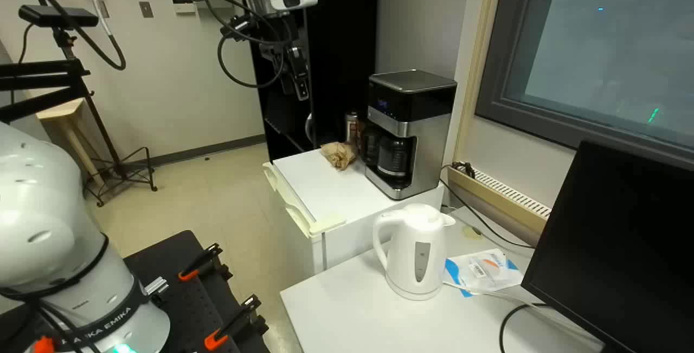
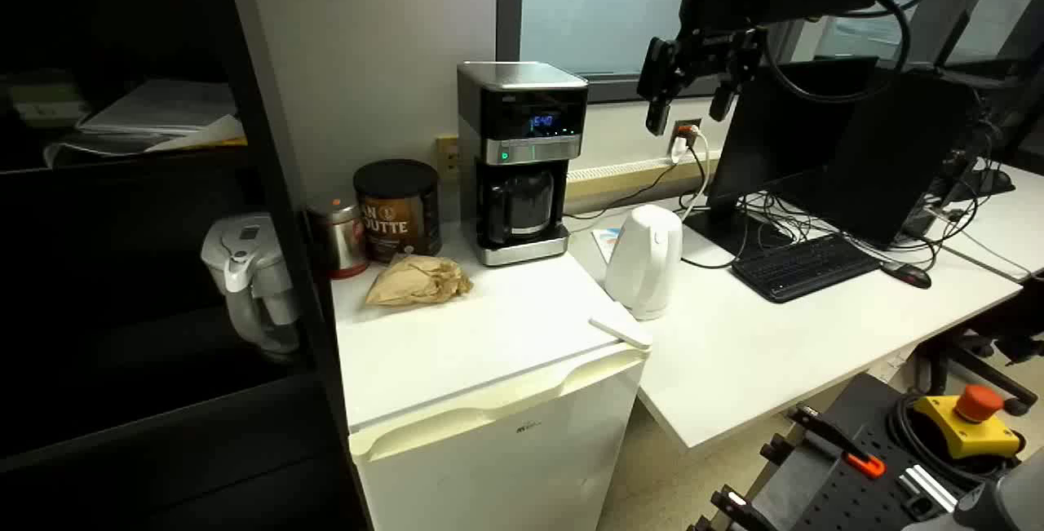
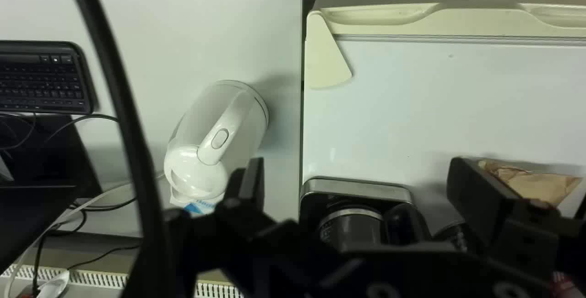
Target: Press the button on the coffee machine
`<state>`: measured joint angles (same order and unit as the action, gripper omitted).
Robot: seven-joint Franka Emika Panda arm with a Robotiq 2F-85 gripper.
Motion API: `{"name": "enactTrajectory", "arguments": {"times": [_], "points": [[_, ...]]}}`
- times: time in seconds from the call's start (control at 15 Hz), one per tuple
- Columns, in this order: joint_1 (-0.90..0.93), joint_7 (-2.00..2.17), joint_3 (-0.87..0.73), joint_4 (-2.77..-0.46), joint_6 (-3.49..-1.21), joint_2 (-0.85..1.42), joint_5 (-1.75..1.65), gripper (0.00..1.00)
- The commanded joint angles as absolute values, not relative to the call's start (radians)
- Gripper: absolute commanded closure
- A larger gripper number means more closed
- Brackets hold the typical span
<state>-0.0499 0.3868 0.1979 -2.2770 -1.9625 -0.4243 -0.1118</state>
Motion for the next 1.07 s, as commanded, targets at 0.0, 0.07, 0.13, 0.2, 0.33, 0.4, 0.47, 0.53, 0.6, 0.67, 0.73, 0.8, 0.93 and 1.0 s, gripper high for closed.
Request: {"name": "enactTrajectory", "arguments": {"times": [0.0,0.07,0.13,0.2,0.33,0.4,0.47,0.53,0.6,0.67,0.73,0.8,0.93,1.0], "points": [[-0.030,0.393,0.181,-2.275,-1.960,-0.422,-0.120,0.00],[-0.030,0.393,0.181,-2.275,-1.960,-0.422,-0.120,0.00],[-0.030,0.393,0.181,-2.275,-1.960,-0.422,-0.120,0.00],[-0.030,0.393,0.181,-2.275,-1.960,-0.422,-0.120,0.00],[-0.030,0.393,0.181,-2.275,-1.960,-0.422,-0.120,0.00],[-0.030,0.393,0.181,-2.275,-1.960,-0.422,-0.120,0.00],[-0.030,0.393,0.181,-2.275,-1.960,-0.423,-0.120,0.00],[-0.030,0.390,0.181,-2.274,-1.965,-0.417,-0.125,0.00],[-0.028,0.383,0.182,-2.269,-1.962,-0.408,-0.131,0.00],[-0.027,0.375,0.184,-2.265,-1.962,-0.396,-0.144,0.00],[-0.026,0.368,0.187,-2.258,-1.957,-0.381,-0.159,0.00],[-0.026,0.362,0.191,-2.254,-1.954,-0.368,-0.184,0.00],[-0.021,0.350,0.196,-2.250,-1.963,-0.340,-0.238,0.00],[-0.019,0.344,0.200,-2.246,-1.965,-0.325,-0.272,0.00]]}}
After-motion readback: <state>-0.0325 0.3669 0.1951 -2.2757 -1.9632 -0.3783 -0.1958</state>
